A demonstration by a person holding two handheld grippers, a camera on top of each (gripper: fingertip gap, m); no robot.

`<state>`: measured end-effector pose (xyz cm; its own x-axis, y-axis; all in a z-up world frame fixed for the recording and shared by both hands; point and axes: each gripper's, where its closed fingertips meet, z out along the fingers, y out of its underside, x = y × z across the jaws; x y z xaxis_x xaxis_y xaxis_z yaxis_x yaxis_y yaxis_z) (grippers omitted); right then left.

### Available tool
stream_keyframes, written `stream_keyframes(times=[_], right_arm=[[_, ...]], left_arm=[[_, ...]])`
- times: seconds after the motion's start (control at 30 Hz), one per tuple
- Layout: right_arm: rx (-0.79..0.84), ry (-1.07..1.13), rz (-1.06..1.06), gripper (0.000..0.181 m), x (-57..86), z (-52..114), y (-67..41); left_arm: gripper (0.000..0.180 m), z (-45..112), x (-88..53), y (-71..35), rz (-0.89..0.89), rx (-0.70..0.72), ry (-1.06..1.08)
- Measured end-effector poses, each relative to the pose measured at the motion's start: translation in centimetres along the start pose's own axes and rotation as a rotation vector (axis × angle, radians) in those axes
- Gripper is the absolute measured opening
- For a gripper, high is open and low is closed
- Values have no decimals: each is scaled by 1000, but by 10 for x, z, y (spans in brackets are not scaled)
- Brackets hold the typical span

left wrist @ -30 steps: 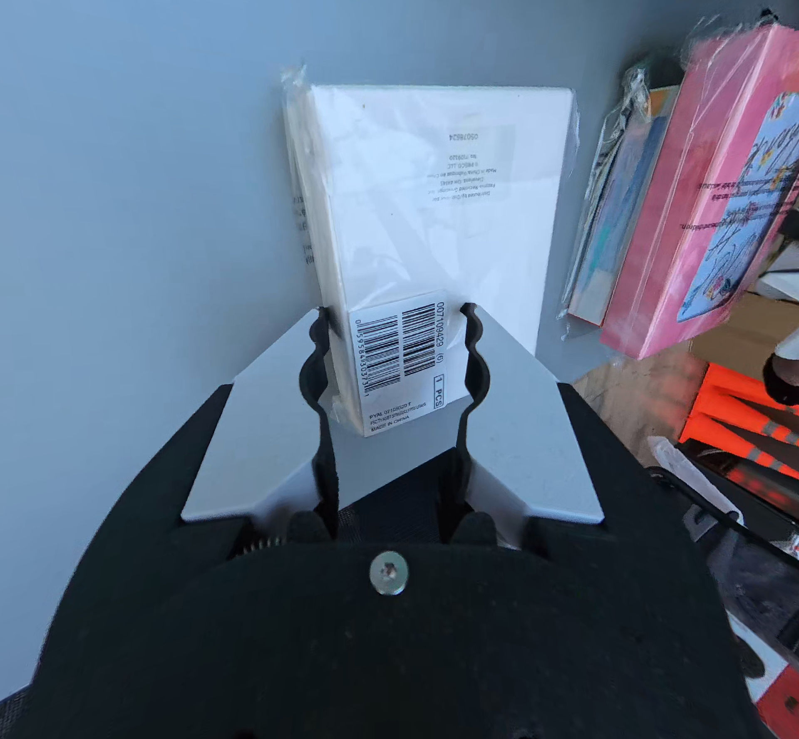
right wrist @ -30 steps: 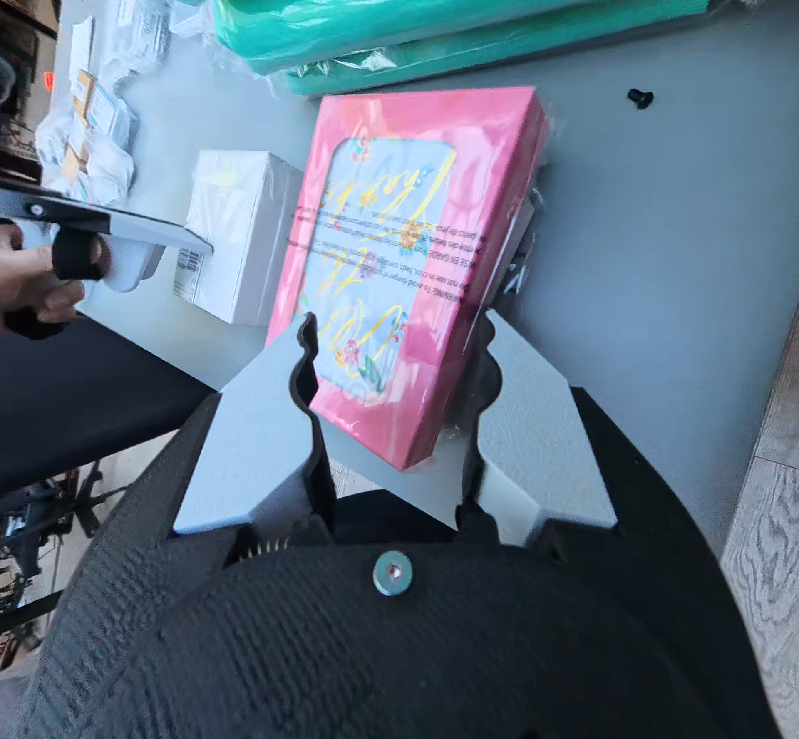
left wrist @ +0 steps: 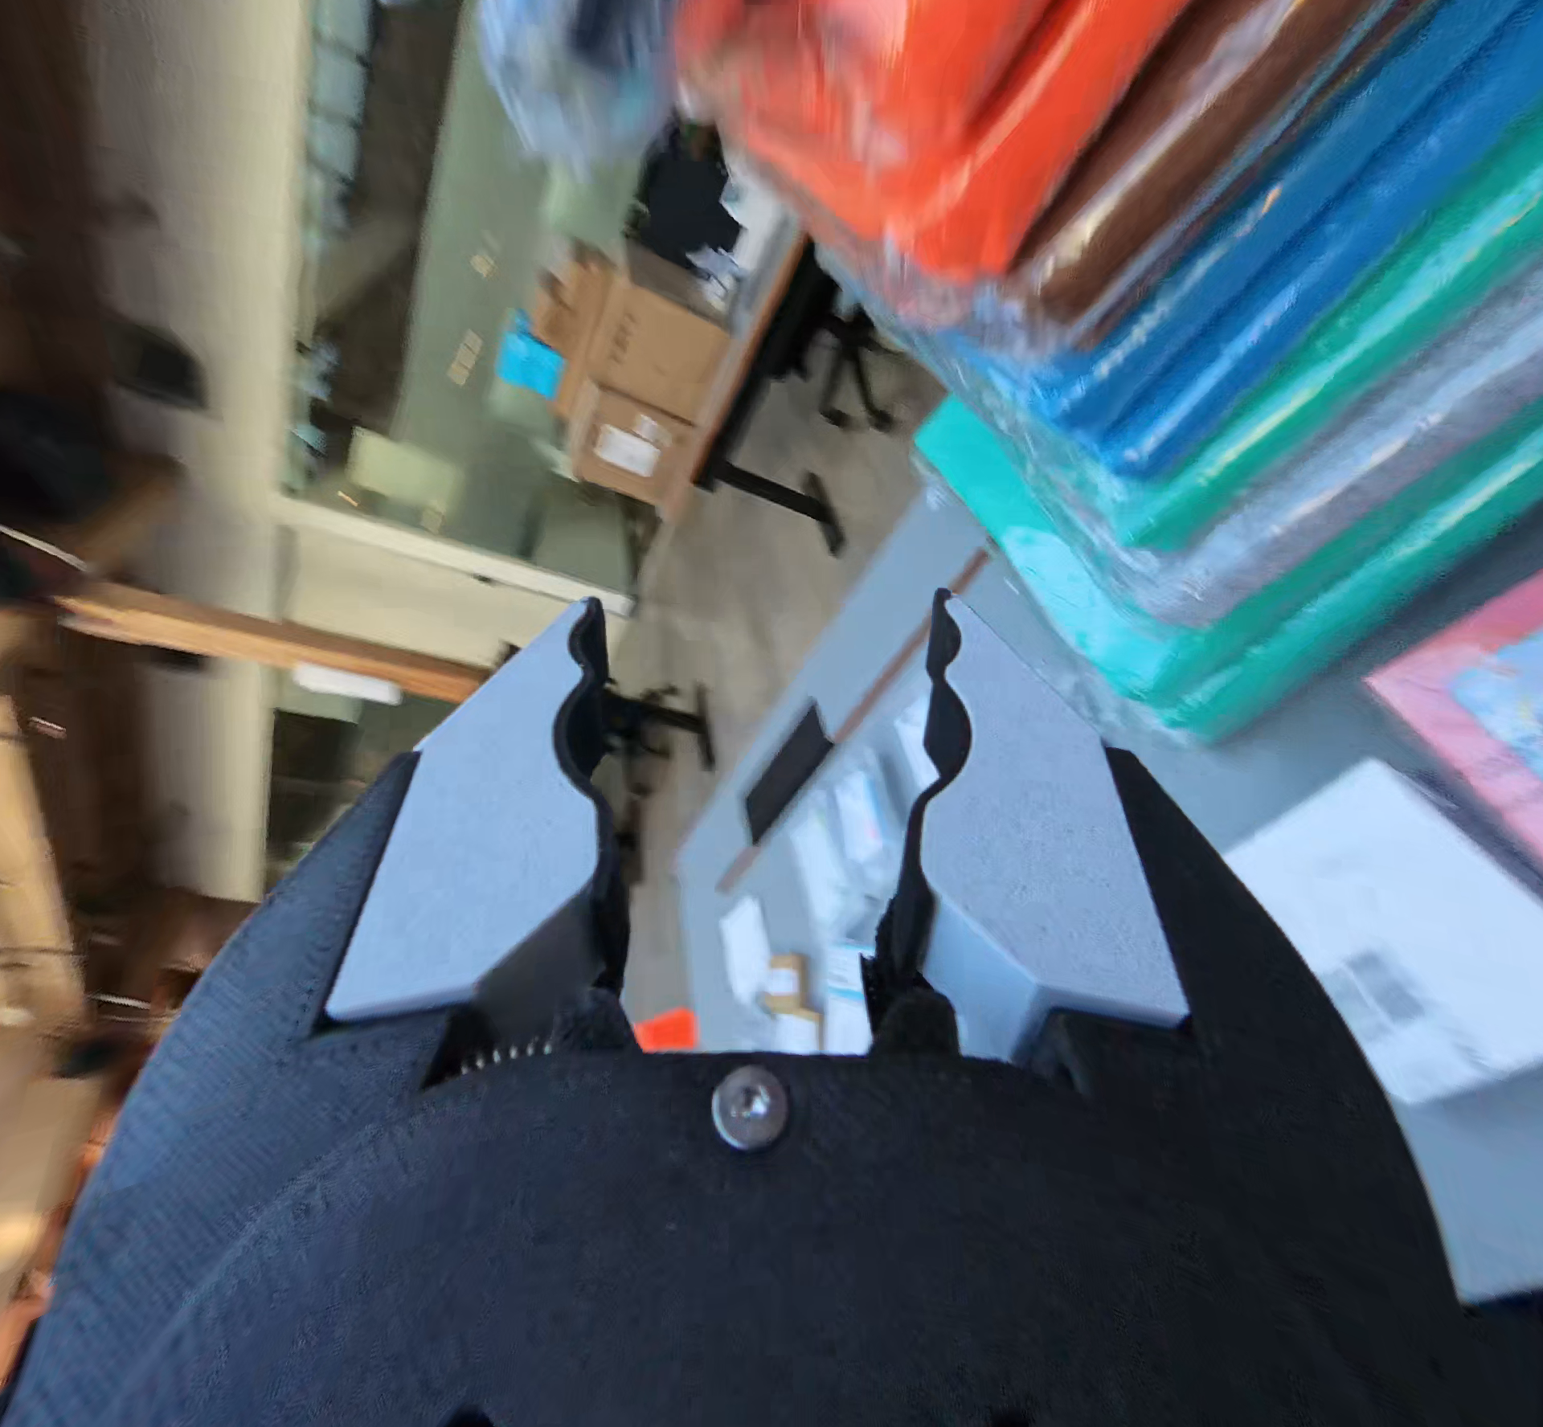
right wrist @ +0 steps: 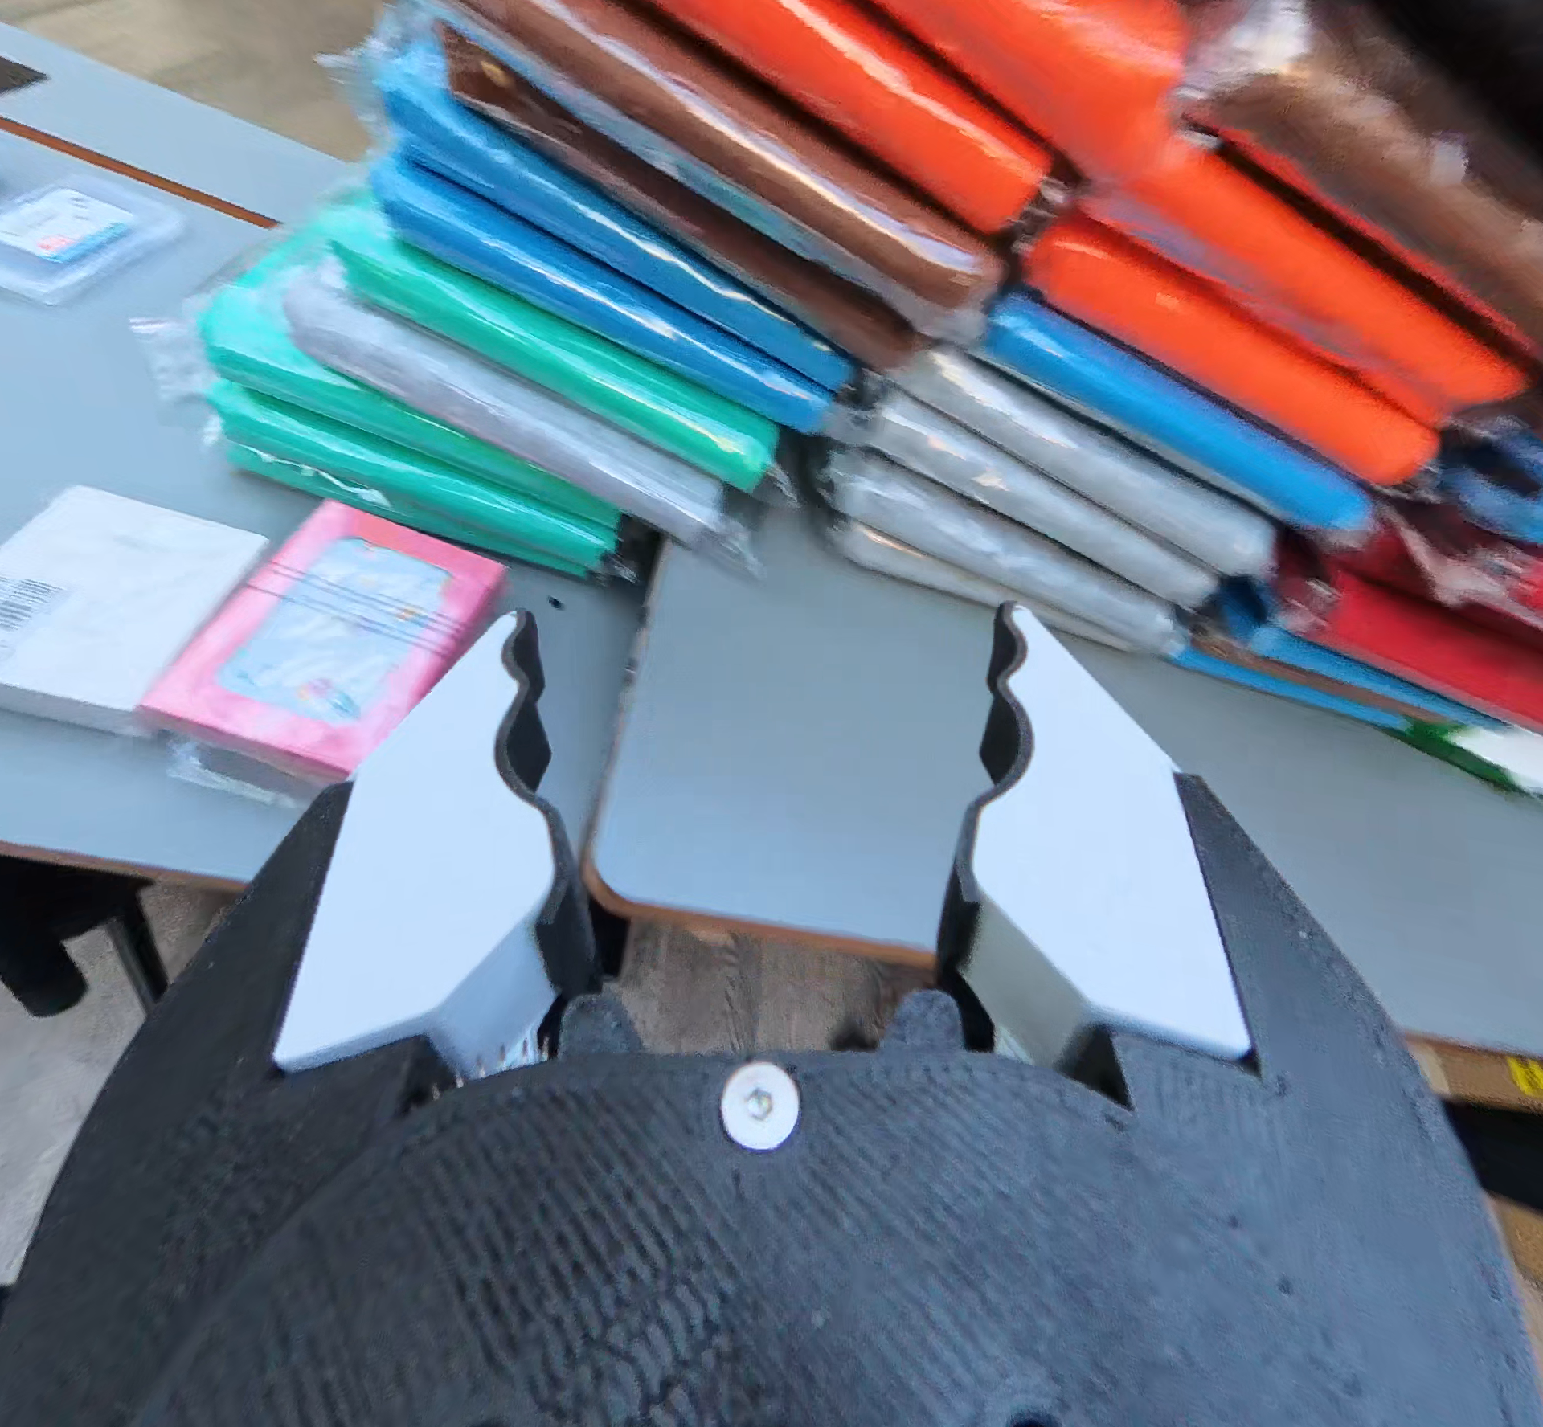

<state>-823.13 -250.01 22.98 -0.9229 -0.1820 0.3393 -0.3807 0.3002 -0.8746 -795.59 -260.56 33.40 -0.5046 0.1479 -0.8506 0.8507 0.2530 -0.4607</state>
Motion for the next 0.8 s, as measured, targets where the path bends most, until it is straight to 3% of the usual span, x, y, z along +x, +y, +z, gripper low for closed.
stream_keyframes(times=[0.13, 0.23, 0.3, 0.4, 0.5, 0.57, 0.67, 0.8], right_arm=[[-46, 133, 40, 107, 83, -97, 48], [-76, 225, 91, 107, 139, -188, 99], [-100, 278, 141, 109, 172, -254, 133], [-134, 334, 203, 124, 211, -356, 178], [-138, 444, 220, 130, 247, -456, 216], [-124, 466, 288, 130, 261, -507, 237], [-11, 458, 392, 137, 287, -548, 245], [23, 446, 355, 141, 338, -547, 250]], left_arm=[[71, -66, 2, -109, 190, 182, -122], [67, -120, 42, -163, 123, 252, -19], [67, -161, 99, -188, -83, 287, 267], [74, -262, 201, -229, -482, 400, 892], [77, -387, 248, -273, -868, 688, 1445], [73, -441, 266, -294, -1010, 804, 1636], [79, -487, 313, -329, -808, 873, 1707], [81, -521, 337, -396, -631, 998, 1697]])
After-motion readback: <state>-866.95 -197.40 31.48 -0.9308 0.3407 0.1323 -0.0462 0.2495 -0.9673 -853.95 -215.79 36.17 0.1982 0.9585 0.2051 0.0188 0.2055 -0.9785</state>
